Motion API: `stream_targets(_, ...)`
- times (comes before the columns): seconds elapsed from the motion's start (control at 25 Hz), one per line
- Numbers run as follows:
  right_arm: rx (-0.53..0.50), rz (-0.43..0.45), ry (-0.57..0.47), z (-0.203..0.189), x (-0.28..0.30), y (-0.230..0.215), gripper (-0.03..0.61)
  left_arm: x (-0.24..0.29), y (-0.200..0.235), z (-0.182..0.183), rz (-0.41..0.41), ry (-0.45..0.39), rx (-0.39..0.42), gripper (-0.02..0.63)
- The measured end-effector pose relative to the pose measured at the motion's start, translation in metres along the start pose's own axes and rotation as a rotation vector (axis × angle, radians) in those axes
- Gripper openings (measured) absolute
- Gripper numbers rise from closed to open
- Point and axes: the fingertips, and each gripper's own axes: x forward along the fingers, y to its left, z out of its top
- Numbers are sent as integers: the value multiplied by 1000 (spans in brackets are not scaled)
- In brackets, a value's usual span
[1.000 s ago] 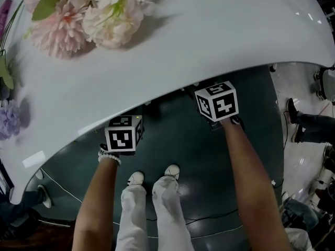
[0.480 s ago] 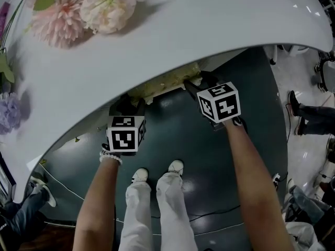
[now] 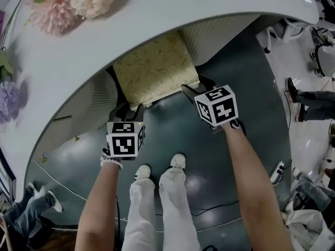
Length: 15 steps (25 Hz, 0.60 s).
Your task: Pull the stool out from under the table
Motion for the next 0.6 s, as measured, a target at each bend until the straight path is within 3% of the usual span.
stream_targets(0.6, 32, -32, 21, -49, -36, 20, 273, -29, -35, -47, -56, 48, 63, 164)
